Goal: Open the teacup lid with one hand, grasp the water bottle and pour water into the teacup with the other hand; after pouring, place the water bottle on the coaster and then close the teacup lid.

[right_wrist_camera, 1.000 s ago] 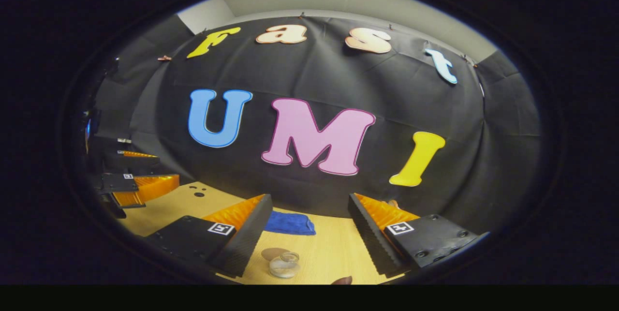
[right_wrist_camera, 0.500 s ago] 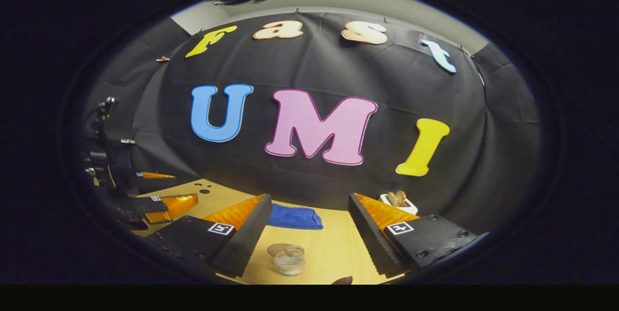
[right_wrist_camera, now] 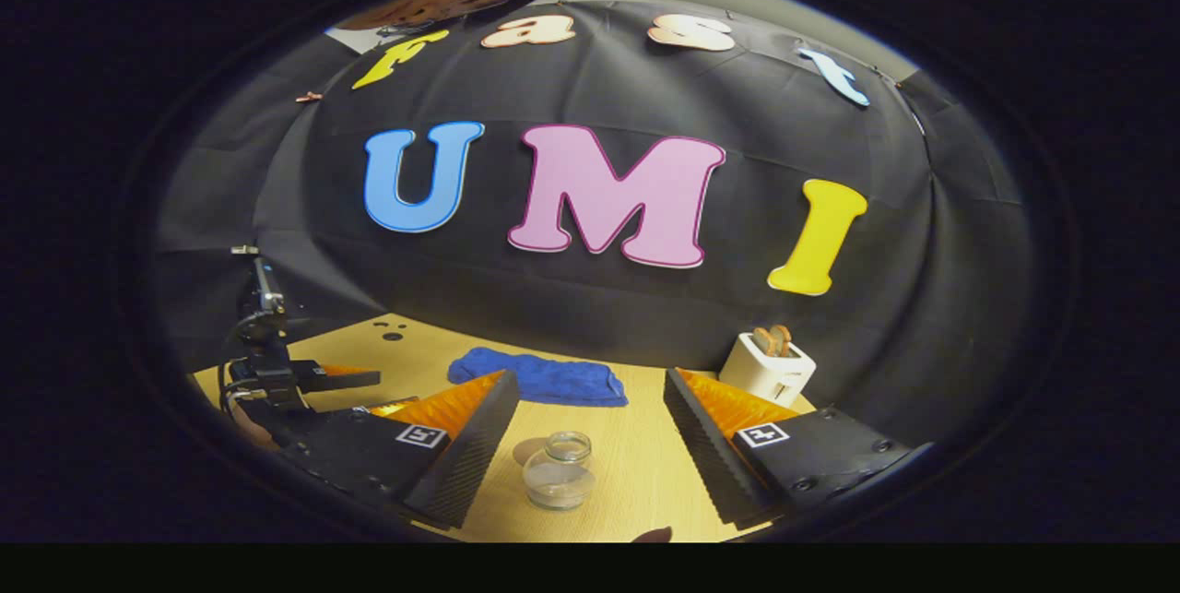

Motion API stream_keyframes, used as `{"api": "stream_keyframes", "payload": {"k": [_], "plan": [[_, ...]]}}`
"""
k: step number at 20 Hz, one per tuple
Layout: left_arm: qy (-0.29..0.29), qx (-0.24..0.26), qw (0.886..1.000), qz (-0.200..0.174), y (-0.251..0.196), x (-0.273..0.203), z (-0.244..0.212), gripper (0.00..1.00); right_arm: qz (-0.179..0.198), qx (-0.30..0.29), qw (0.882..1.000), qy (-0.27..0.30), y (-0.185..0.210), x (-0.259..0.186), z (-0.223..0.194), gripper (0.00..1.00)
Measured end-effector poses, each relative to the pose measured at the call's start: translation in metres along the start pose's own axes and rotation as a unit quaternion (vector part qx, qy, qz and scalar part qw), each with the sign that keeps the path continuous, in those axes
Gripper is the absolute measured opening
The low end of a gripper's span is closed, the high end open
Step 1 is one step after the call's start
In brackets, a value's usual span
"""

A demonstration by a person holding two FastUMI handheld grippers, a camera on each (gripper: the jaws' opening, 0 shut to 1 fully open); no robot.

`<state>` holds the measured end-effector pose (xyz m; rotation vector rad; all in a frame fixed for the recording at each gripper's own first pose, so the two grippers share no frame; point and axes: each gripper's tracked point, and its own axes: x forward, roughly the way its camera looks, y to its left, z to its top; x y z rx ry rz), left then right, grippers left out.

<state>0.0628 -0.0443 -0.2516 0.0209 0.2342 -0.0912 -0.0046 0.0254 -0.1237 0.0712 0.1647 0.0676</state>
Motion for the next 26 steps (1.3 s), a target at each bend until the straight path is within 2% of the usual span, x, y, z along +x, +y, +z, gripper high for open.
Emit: {"api": "stream_keyframes", "payload": {"k": [4, 6, 8, 9, 10, 11, 12, 13, 15, 17, 18, 19, 23, 24, 26], "plan": [[0.011, 0.002, 1.000, 0.000, 0.001, 0.012, -0.025, 0.82, -0.004, 0.007, 1.000, 0.016, 0.004, 0.000, -0.019, 0.99], [0.018, -0.002, 1.000, -0.010, -0.003, 0.015, -0.032, 0.75, -0.006, 0.010, 1.000, 0.017, 0.005, -0.003, -0.022, 0.99], [0.029, -0.013, 0.999, -0.014, -0.003, 0.017, -0.044, 0.60, -0.005, 0.014, 1.000, 0.020, 0.006, -0.006, -0.025, 0.98], [0.034, -0.019, 0.999, -0.011, -0.002, 0.016, -0.049, 0.57, -0.005, 0.015, 1.000, 0.021, 0.008, -0.007, -0.027, 0.98], [0.033, -0.023, 0.999, -0.010, -0.002, 0.016, -0.049, 0.46, -0.005, 0.014, 1.000, 0.023, 0.008, -0.008, -0.029, 0.98], [0.027, -0.021, 0.999, -0.003, 0.001, 0.016, -0.046, 0.50, -0.004, 0.012, 1.000, 0.025, 0.008, -0.009, -0.033, 0.98], [0.025, -0.017, 1.000, 0.002, 0.003, 0.016, -0.045, 0.48, -0.004, 0.009, 1.000, 0.027, 0.009, -0.011, -0.038, 0.98], [0.022, -0.015, 1.000, 0.001, 0.002, 0.016, -0.043, 0.34, -0.001, 0.007, 1.000, 0.029, 0.011, -0.011, -0.045, 0.98], [0.021, -0.006, 1.000, 0.003, 0.003, 0.014, -0.039, 0.28, 0.005, 0.002, 0.999, 0.035, 0.016, -0.011, -0.063, 0.98], [0.007, -0.012, 1.000, 0.000, 0.003, 0.008, -0.019, 0.31, 0.011, 0.002, 0.999, 0.047, 0.022, -0.011, -0.085, 0.98], [0.001, -0.015, 1.000, -0.001, 0.003, 0.006, -0.010, 0.27, 0.014, 0.003, 0.999, 0.049, 0.025, -0.012, -0.095, 0.98], [-0.003, -0.017, 1.000, -0.001, 0.003, 0.002, -0.003, 0.31, 0.015, 0.004, 0.998, 0.053, 0.028, -0.011, -0.105, 0.98], [-0.016, -0.031, 0.999, 0.005, 0.010, -0.013, 0.022, 0.31, 0.011, 0.015, 0.997, 0.070, 0.031, -0.005, -0.148, 0.98], [-0.020, -0.033, 0.999, 0.008, 0.012, -0.016, 0.028, 0.27, 0.008, 0.016, 0.997, 0.071, 0.030, -0.001, -0.156, 0.98], [-0.022, -0.035, 0.999, 0.011, 0.016, -0.021, 0.035, 0.35, 0.002, 0.024, 0.997, 0.077, 0.027, 0.007, -0.173, 0.98]]}}
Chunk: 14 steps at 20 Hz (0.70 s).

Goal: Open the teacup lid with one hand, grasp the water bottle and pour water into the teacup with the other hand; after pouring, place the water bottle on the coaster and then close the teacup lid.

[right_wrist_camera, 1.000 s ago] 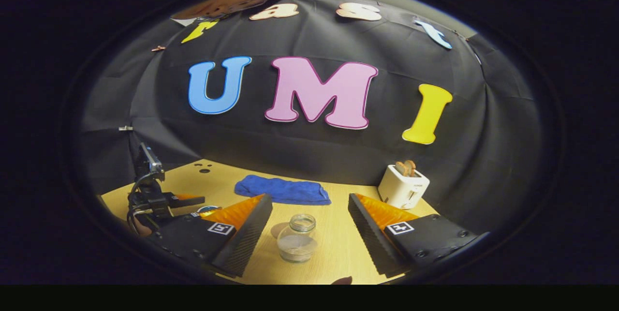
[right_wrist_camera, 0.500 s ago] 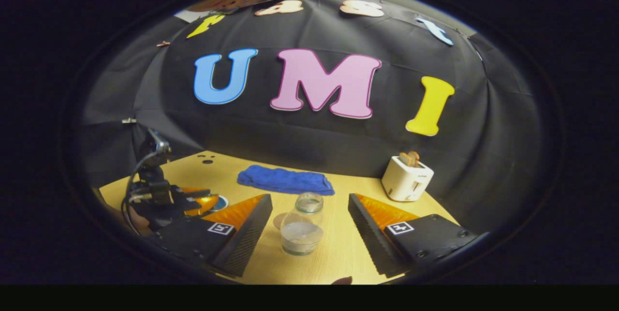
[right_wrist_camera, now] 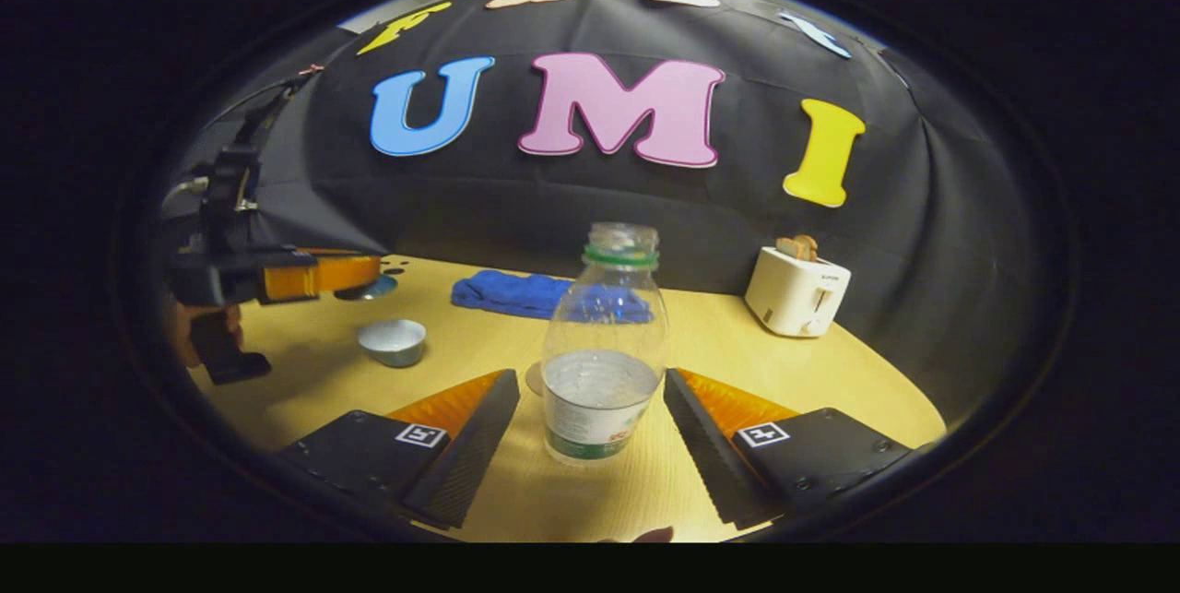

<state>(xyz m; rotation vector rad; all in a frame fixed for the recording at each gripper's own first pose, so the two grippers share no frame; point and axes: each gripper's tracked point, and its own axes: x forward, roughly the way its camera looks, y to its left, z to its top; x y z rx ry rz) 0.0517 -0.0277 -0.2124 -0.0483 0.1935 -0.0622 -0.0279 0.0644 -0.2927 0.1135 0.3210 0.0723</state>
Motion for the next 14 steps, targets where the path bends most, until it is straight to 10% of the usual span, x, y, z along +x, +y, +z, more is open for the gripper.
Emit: {"api": "stream_keyframes", "payload": {"k": [9, 14], "plan": [[0.005, -0.001, 1.000, 0.027, 0.023, -0.012, 0.005, 0.31, -0.015, 0.030, 0.999, 0.032, -0.009, 0.027, 0.001, 0.76], [-0.004, -0.013, 0.999, 0.052, 0.046, -0.020, 0.022, 0.31, -0.046, -0.093, 0.994, 0.017, -0.017, 0.039, 0.046, 0.76]]}}
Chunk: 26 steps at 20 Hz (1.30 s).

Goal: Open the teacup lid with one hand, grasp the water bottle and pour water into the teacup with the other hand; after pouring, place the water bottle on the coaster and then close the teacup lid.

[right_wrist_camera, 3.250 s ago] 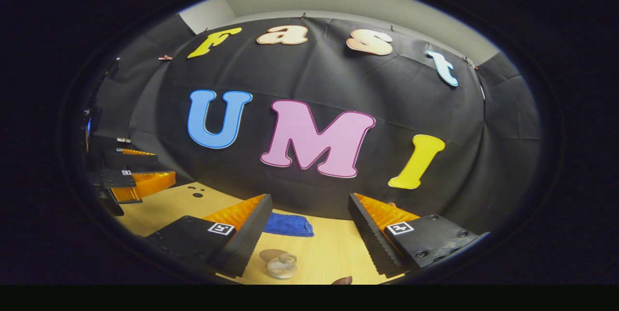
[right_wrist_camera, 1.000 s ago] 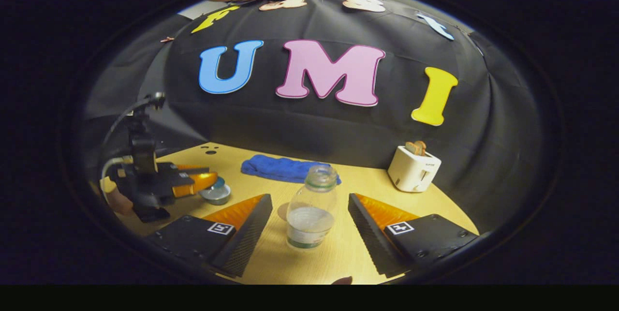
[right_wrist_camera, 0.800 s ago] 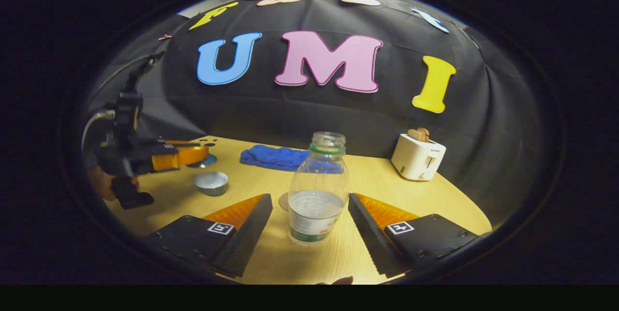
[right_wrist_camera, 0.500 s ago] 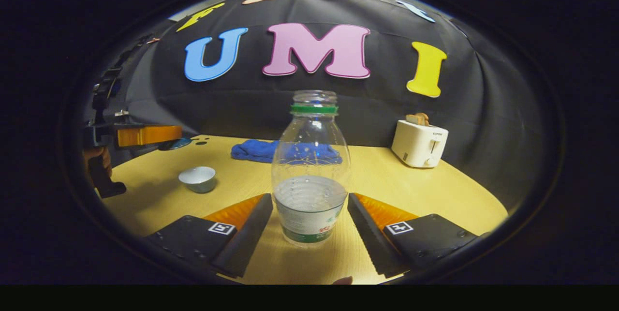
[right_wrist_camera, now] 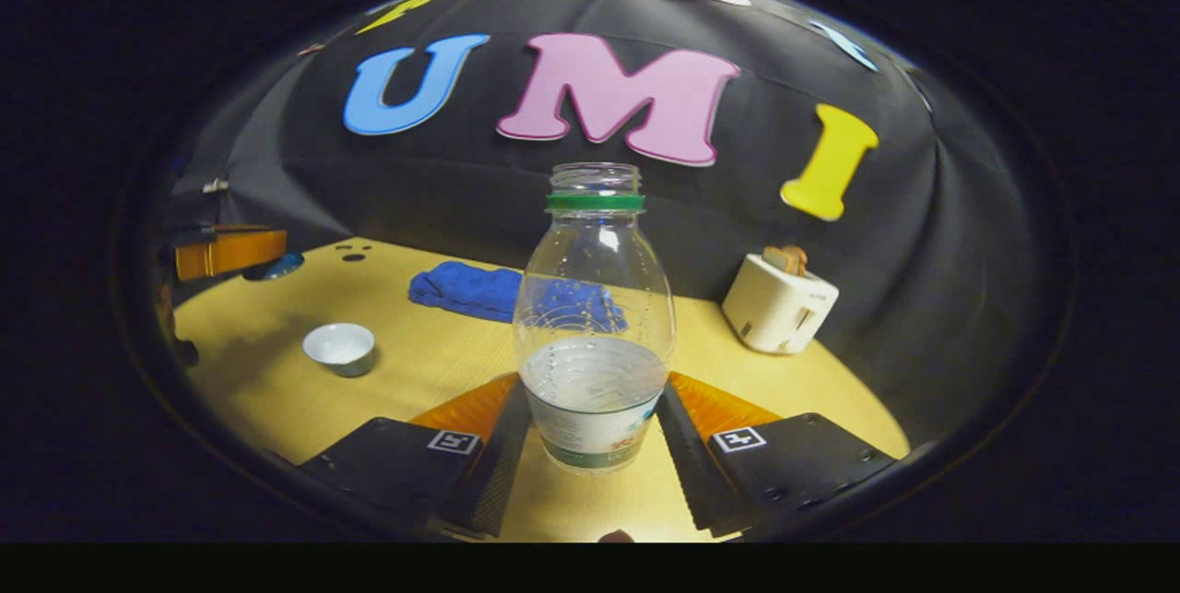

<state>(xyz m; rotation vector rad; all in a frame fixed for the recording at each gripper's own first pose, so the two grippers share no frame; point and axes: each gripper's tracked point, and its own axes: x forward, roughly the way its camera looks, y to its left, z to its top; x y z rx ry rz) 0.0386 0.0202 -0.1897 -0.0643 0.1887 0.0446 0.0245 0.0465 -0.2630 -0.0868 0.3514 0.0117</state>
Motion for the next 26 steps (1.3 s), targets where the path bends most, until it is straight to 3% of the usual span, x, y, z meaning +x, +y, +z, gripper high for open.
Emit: {"api": "stream_keyframes", "payload": {"k": [2, 5, 7, 8, 12, 15, 16, 17, 21, 23, 26], "plan": [[-0.004, -0.006, 1.000, 0.010, 0.010, -0.004, 0.006, 0.35, -0.021, -0.044, 0.999, -0.010, -0.003, 0.004, 0.014, 0.76], [-0.010, -0.016, 0.999, 0.026, 0.028, -0.011, 0.013, 0.31, -0.062, -0.100, 0.993, -0.009, -0.006, 0.009, 0.025, 0.75], [-0.010, -0.023, 0.999, 0.035, 0.038, -0.017, 0.014, 0.34, -0.064, -0.141, 0.988, -0.005, 0.002, 0.018, 0.028, 0.76], [-0.009, -0.024, 0.999, 0.040, 0.042, -0.019, 0.014, 0.27, -0.061, -0.159, 0.985, -0.005, 0.007, 0.022, 0.030, 0.76], [-0.006, -0.024, 0.998, 0.058, 0.061, -0.028, 0.009, 0.31, -0.044, -0.216, 0.975, -0.002, 0.033, 0.028, 0.025, 0.75], [-0.004, -0.029, 0.997, 0.070, 0.071, -0.033, 0.004, 0.27, -0.044, -0.276, 0.960, -0.002, 0.045, 0.033, 0.021, 0.75], [-0.003, -0.031, 0.997, 0.074, 0.074, -0.034, 0.003, 0.31, -0.042, -0.295, 0.955, 0.001, 0.050, 0.036, 0.019, 0.75], [-0.002, -0.034, 0.996, 0.078, 0.076, -0.036, 0.001, 0.27, -0.038, -0.313, 0.949, 0.000, 0.054, 0.037, 0.017, 0.75], [0.006, -0.036, 0.996, 0.085, 0.081, -0.039, -0.008, 0.35, -0.022, -0.368, 0.930, -0.002, 0.072, 0.040, 0.010, 0.75], [0.009, -0.035, 0.996, 0.087, 0.084, -0.040, -0.010, 0.27, -0.017, -0.394, 0.919, 0.002, 0.078, 0.044, 0.006, 0.75], [0.012, -0.033, 0.995, 0.090, 0.085, -0.040, -0.012, 0.31, -0.013, -0.428, 0.904, 0.014, 0.083, 0.051, -0.003, 0.75]]}}
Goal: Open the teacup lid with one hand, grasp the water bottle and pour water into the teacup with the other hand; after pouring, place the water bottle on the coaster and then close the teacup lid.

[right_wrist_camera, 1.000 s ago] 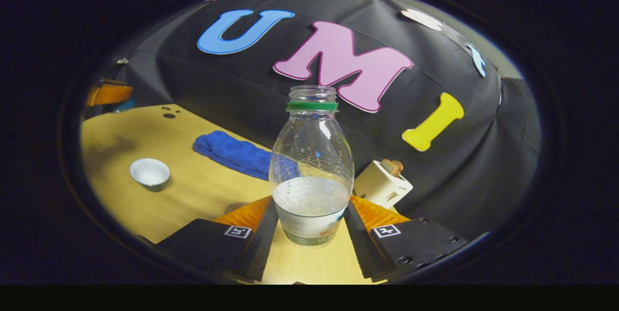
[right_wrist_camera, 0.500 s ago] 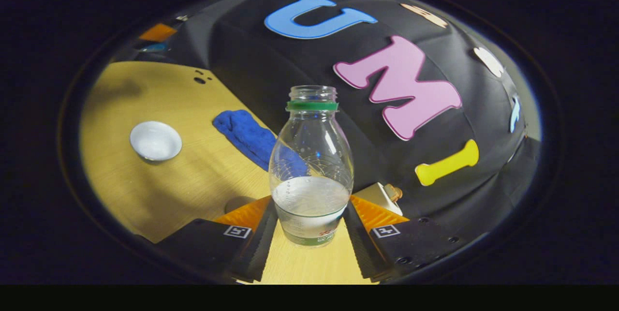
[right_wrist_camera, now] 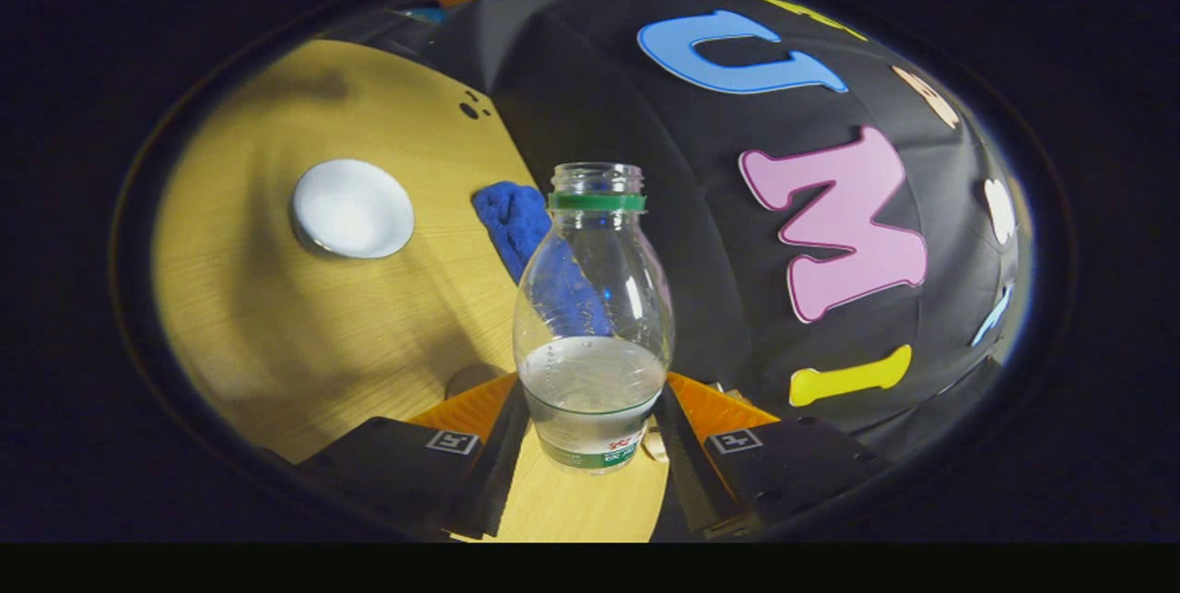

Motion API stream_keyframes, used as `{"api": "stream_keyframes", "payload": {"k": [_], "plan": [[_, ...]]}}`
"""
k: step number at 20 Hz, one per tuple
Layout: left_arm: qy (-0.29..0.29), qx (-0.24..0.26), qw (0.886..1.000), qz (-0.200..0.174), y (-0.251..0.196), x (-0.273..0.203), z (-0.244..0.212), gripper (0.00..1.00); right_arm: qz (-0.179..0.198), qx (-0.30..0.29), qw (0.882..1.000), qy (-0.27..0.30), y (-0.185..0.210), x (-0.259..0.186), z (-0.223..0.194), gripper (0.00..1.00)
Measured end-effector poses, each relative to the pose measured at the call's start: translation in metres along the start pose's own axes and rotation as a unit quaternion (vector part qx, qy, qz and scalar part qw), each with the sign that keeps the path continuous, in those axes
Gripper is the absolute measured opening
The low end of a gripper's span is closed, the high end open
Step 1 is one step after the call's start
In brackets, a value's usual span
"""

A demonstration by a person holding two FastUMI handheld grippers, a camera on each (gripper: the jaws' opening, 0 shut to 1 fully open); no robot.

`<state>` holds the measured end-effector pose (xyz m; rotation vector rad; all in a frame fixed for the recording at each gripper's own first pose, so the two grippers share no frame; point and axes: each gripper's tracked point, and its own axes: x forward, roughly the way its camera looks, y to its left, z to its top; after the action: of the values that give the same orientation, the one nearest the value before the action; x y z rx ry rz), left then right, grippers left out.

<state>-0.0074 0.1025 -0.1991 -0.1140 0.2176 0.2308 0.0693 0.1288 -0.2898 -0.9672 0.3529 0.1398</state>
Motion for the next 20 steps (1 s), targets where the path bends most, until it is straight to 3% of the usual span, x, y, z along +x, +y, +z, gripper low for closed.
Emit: {"api": "stream_keyframes", "payload": {"k": [6, 7, 8, 11, 14, 15, 20], "plan": [[0.006, 0.004, 1.000, 0.001, -0.002, 0.002, -0.006, 0.28, -0.002, -0.084, 0.996, 0.000, 0.004, 0.009, 0.001, 0.75], [0.007, 0.003, 1.000, 0.000, -0.003, 0.002, -0.007, 0.35, -0.003, -0.097, 0.995, -0.001, 0.004, 0.009, 0.002, 0.75], [0.008, 0.003, 1.000, 0.000, -0.004, 0.003, -0.007, 0.27, -0.004, -0.108, 0.994, -0.001, 0.004, 0.010, 0.003, 0.75], [0.010, 0.004, 1.000, 0.000, -0.004, 0.002, -0.009, 0.28, -0.002, -0.135, 0.991, -0.007, 0.006, 0.012, 0.005, 0.75], [0.013, 0.004, 1.000, 0.001, -0.004, 0.002, -0.011, 0.35, -0.004, -0.170, 0.985, -0.015, 0.005, 0.015, 0.009, 0.75], [0.014, 0.003, 1.000, 0.001, -0.004, 0.002, -0.013, 0.28, -0.005, -0.182, 0.983, -0.019, 0.004, 0.015, 0.010, 0.75], [0.011, 0.001, 1.000, 0.002, -0.004, 0.000, -0.013, 0.31, -0.011, -0.231, 0.973, -0.030, 0.006, 0.021, 0.015, 0.75]]}}
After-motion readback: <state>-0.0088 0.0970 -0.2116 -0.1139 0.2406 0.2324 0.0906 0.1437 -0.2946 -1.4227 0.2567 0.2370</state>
